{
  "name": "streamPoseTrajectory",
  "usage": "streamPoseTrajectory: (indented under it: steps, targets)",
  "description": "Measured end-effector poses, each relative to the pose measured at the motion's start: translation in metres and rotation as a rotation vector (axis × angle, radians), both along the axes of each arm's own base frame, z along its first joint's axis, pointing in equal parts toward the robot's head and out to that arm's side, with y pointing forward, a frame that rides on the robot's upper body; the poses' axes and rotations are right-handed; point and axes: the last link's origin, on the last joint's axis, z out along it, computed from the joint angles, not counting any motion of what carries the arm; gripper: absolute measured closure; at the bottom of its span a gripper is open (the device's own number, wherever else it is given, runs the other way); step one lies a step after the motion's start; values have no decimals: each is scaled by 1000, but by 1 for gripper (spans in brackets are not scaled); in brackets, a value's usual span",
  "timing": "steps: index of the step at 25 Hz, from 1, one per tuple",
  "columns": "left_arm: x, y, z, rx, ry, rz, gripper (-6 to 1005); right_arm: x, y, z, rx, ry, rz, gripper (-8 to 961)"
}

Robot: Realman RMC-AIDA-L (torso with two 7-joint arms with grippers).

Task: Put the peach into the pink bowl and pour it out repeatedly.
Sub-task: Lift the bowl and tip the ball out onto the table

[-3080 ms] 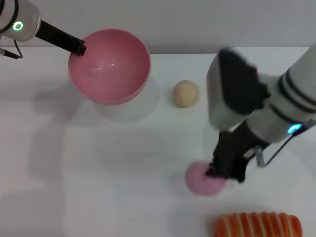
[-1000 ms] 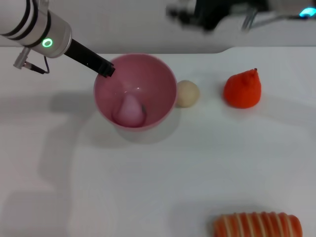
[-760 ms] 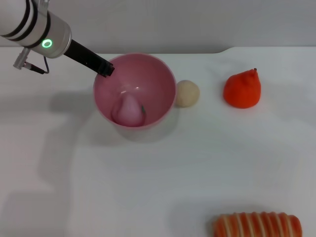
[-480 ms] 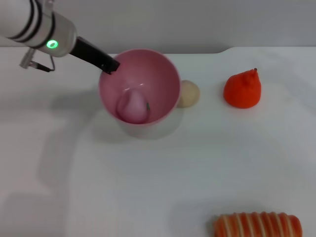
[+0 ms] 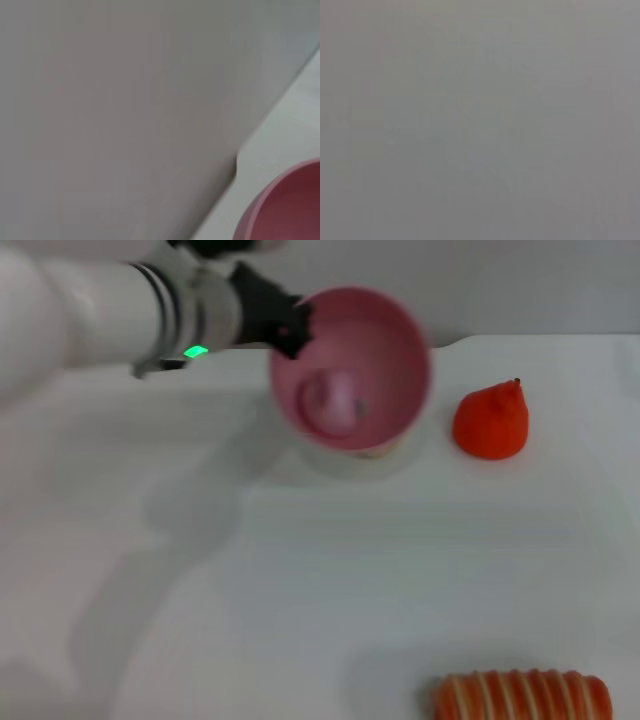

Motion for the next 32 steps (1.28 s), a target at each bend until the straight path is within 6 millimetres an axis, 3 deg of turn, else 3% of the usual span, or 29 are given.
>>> streamPoseTrajectory:
  steps: [12, 23, 32]
  targets:
    - [29, -49, -57, 173, -33, -453, 964, -3, 5, -17, -54, 14, 5, 578]
    - [37, -82, -61, 402, -86, -724, 964, -9, -2, -18, -71, 41, 69, 577]
    - [38, -86, -58, 452, -109, -760, 964, -13, -1, -19, -80, 47, 80, 576]
